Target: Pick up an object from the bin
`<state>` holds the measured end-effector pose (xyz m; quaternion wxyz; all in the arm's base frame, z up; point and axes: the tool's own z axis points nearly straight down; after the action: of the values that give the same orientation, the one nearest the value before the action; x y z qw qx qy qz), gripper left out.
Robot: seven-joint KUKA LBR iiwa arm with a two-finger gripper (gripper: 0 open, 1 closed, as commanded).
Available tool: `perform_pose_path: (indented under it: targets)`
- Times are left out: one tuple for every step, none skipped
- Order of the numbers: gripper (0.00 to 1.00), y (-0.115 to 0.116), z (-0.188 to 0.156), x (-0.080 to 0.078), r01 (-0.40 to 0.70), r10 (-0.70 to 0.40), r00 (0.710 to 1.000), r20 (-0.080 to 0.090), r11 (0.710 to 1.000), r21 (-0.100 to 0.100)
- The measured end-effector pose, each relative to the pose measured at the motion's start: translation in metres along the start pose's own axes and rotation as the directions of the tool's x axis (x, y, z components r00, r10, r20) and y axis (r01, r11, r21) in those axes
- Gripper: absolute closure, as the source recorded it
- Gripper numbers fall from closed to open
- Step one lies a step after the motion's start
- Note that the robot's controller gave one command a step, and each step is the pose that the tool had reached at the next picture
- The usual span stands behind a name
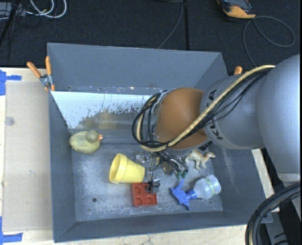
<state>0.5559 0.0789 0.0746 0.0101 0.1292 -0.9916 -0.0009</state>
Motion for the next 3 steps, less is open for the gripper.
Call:
perform_pose_path:
  targets:
    - [1.00,0.000,0.000,0.000,0.000,0.000,1.000,0.000,1.000,0.000]
    - [1.00,-0.007,-0.166,0.010,-0.010,0.010,1.000,0.008,1.000,0.001]
    - [1.00,-0.007,-0.163,0.012,-0.011,0.011,1.000,0.001,1.000,0.000]
